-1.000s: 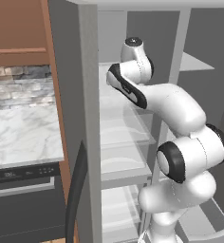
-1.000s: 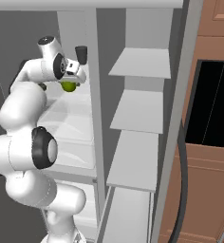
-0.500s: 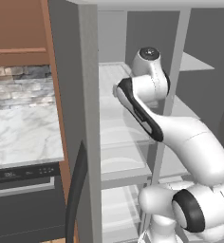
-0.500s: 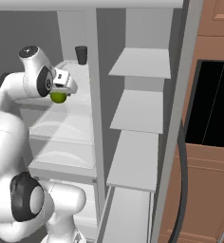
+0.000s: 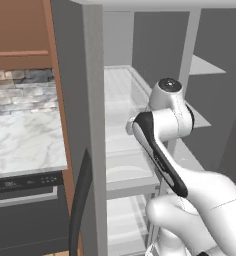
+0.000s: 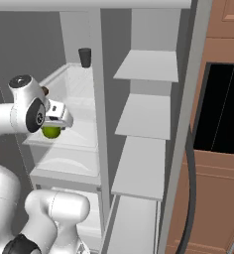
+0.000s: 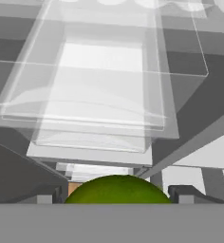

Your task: Take the kiwi and lime from the fridge shelf and place them in the freezer drawer to begin freezing them.

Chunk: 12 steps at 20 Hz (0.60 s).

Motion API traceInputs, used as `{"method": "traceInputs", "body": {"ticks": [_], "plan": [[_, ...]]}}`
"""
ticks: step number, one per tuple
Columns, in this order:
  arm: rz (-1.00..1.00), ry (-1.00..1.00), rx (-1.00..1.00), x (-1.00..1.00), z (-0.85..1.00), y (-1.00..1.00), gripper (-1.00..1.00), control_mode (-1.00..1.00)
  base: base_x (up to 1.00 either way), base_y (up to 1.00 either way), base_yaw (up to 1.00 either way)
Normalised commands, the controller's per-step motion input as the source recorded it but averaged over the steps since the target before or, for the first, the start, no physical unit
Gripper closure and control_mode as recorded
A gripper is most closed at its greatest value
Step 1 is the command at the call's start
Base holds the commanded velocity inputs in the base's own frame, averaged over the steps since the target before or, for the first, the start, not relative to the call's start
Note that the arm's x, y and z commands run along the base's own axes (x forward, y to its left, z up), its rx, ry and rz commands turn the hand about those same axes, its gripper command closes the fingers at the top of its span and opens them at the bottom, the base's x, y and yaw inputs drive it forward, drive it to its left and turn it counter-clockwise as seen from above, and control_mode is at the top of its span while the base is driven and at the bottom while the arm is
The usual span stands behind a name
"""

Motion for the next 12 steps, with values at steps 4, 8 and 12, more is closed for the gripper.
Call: {"method": "traceInputs", "body": {"ticks": [4,8,12], "plan": [[0.01,0.11,0.01,-0.21,-0.31,-0.03,1.0,-1.0,0.0,0.0,0.0],[0.0,0.0,0.01,0.0,0.0,0.0,1.0,-1.0,0.0,0.0,0.0],[0.0,0.0,0.0,-0.12,-0.01,0.0,1.0,1.0,-0.29,0.02,-0.01]]}}
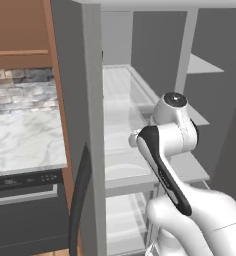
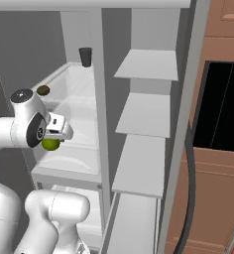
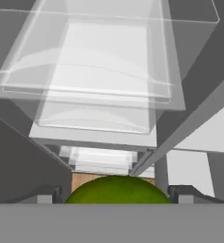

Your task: Take the kiwi and lime from the fridge shelf and place them in the freezer drawer to begin freezing them.

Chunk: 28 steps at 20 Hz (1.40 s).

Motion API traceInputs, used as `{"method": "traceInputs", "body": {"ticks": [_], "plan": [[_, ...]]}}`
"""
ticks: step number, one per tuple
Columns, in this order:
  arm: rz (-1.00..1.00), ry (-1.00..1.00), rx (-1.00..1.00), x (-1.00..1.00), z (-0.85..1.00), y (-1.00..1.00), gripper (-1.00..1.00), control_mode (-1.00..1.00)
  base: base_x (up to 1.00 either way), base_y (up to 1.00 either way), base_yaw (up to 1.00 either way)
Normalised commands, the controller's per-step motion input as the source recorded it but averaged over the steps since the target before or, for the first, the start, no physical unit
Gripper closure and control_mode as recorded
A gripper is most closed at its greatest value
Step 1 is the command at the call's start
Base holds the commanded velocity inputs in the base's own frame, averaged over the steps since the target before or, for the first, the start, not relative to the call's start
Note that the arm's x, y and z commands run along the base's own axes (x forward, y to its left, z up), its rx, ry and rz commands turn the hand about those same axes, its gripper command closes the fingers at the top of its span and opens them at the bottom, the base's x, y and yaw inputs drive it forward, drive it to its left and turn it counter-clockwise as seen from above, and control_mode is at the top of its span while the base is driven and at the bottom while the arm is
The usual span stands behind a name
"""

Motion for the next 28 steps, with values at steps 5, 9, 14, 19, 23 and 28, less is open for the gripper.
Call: {"method": "traceInputs", "body": {"ticks": [5,9,14,19,23,28], "plan": [[0.0,0.0,0.0,0.0,0.0,0.0,1.0,1.0,-0.75,0.13,-0.1],[0.0,0.0,0.0,0.0,0.0,0.0,1.0,1.0,-0.83,0.31,-0.18],[0.0,0.0,0.0,0.0,0.0,0.0,1.0,1.0,-0.67,0.55,-0.3],[0.0,0.0,0.0,0.0,0.0,0.0,1.0,1.0,-0.48,0.26,-0.29],[-0.2,0.08,0.01,-0.18,-0.06,-0.51,1.0,-1.0,0.0,0.0,0.0],[-0.23,0.2,0.03,0.14,-0.23,-1.0,1.0,-1.0,0.0,0.0,0.0]]}}
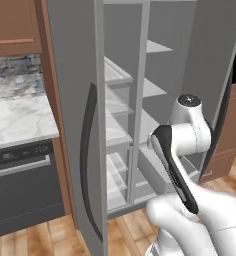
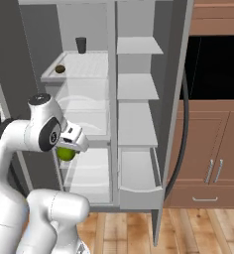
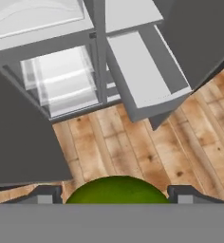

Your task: Take the kiwi and lime from the fridge shelf and place them in the freezer drawer to begin freezing them.

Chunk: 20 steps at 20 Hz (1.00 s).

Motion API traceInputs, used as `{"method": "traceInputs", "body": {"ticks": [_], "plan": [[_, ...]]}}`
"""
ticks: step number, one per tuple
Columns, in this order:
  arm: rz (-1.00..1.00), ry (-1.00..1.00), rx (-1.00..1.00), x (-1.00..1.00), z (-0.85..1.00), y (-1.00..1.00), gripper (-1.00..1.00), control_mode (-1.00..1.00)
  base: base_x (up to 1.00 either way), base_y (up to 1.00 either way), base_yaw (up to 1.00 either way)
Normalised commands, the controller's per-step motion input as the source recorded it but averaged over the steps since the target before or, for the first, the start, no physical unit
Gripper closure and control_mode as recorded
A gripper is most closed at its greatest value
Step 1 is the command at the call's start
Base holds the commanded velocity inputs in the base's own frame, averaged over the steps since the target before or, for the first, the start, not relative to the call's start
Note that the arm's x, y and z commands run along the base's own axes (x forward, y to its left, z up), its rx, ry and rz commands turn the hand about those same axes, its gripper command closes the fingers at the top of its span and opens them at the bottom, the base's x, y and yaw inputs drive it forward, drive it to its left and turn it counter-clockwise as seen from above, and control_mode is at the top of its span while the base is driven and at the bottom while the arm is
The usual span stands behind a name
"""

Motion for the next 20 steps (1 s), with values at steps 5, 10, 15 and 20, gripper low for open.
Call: {"method": "traceInputs", "body": {"ticks": [5,10,15,20], "plan": [[-0.25,0.24,0.0,0.84,-0.43,-0.86,1.0,-1.0,0.0,0.0,0.0],[-0.2,0.14,0.0,0.99,-0.62,-0.58,1.0,-1.0,0.0,0.0,0.0],[-0.19,0.07,0.01,0.73,-0.71,-0.54,1.0,-1.0,0.0,0.0,0.0],[-0.08,0.08,0.01,0.38,-0.43,-0.37,1.0,-1.0,0.0,0.0,0.0]]}}
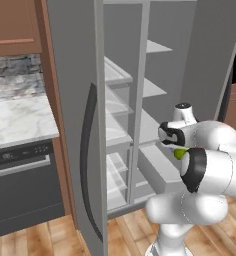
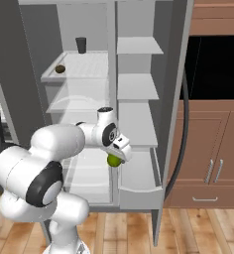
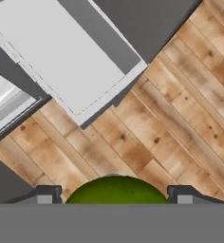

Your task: Take the kiwi and lime from the fridge shelf and place them in the freezer drawer to begin freezing them.

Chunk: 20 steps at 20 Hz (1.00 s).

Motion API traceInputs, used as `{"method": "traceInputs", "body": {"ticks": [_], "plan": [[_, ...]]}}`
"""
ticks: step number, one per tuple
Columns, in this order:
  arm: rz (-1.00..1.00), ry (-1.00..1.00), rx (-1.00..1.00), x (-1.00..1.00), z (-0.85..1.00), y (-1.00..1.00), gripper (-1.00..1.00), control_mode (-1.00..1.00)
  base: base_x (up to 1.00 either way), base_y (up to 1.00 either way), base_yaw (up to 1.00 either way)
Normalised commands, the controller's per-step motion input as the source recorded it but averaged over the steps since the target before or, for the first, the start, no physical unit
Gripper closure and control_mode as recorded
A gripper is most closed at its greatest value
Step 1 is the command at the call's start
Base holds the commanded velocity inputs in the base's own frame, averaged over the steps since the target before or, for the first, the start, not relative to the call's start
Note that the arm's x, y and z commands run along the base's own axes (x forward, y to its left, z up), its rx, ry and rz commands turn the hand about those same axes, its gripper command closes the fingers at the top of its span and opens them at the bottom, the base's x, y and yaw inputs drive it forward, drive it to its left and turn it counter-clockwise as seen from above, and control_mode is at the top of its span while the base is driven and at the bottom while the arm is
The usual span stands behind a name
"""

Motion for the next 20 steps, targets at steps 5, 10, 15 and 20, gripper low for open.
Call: {"method": "traceInputs", "body": {"ticks": [5,10,15,20], "plan": [[-0.03,0.06,0.12,0.14,-0.48,-0.25,1.0,-1.0,0.0,0.0,0.0],[-0.05,0.02,0.17,0.21,-0.62,-0.05,1.0,-1.0,0.0,0.0,0.0],[-0.03,0.0,0.05,0.47,-0.33,-0.13,1.0,-1.0,0.0,0.0,0.0],[0.0,0.0,-0.04,0.52,-0.26,-0.09,1.0,-1.0,0.0,0.0,0.0]]}}
